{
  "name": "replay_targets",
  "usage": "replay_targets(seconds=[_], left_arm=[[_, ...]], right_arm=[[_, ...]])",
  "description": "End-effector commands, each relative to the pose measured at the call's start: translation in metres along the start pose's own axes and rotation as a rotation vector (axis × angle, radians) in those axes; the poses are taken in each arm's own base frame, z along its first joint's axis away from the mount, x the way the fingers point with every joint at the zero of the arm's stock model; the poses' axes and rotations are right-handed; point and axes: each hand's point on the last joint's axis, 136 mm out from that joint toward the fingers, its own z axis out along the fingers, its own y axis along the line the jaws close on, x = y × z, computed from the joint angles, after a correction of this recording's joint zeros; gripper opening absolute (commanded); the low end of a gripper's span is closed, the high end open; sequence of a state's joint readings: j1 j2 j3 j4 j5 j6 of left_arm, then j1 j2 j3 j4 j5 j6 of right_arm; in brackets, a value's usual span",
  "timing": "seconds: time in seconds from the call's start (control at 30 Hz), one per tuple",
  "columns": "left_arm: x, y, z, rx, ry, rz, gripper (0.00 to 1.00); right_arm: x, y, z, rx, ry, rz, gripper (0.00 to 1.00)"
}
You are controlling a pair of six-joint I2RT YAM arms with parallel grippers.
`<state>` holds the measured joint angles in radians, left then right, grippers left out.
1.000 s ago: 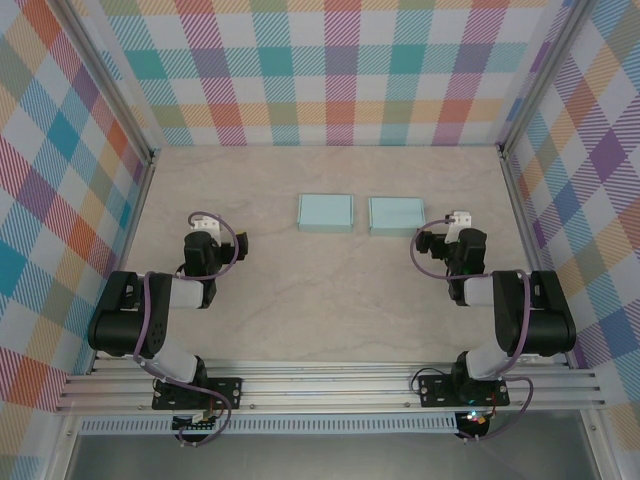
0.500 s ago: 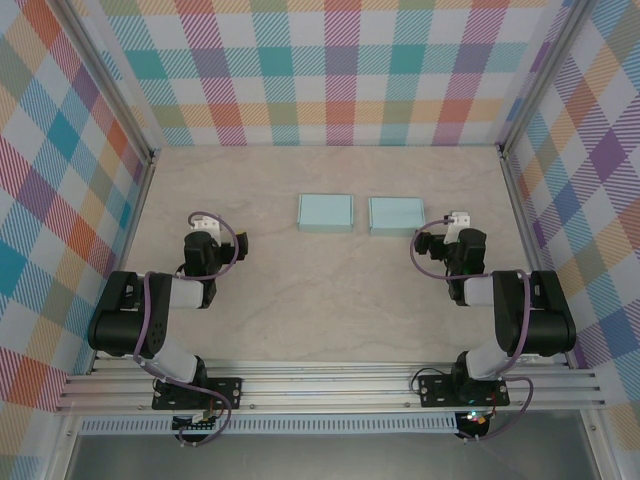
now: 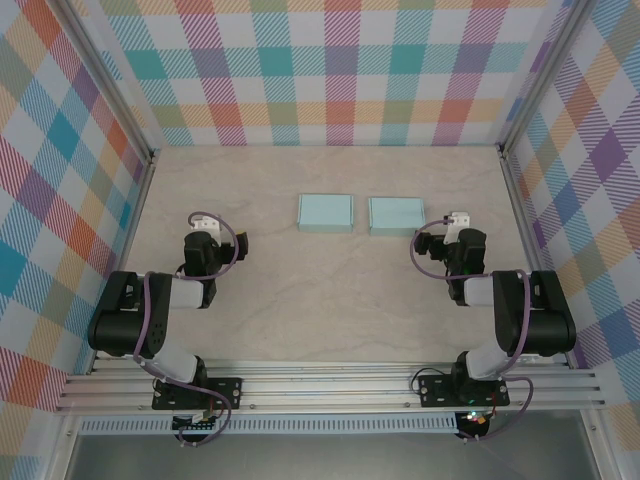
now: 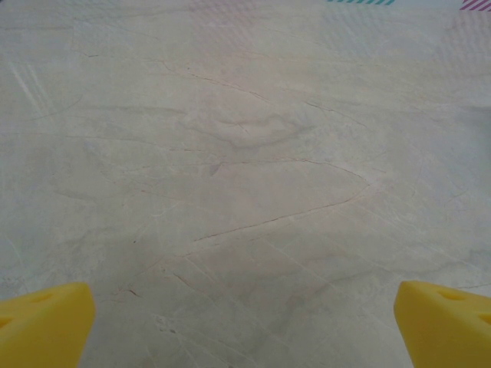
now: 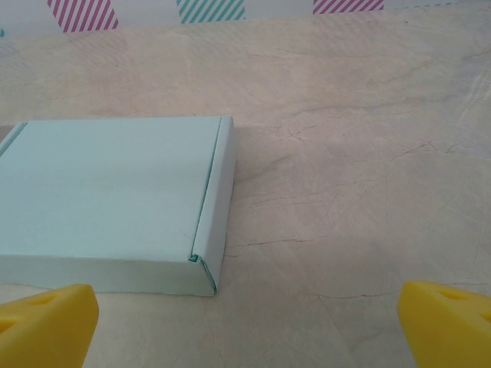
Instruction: Fold the paper box
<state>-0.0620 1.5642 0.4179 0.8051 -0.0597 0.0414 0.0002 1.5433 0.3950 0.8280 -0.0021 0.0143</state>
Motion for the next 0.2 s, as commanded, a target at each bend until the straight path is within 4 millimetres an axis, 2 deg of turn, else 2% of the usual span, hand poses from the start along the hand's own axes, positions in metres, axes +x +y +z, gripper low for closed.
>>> replay_targets(seconds=[0.0,0.17], left_arm=[[-0.0013,-0.0003,0.0016,0.012,0.003,-0.015,1.00],[-0.0009,-0.0003,0.0016,0.012,0.003,-0.014,1.00]], right_arm=[[-0.0098,0.0043,0.0012,-0.023,-0.023,-0.003,1.00],[-0.0098,0.0044,0.0012,-0.024,-0.023,-0.003,1.00]])
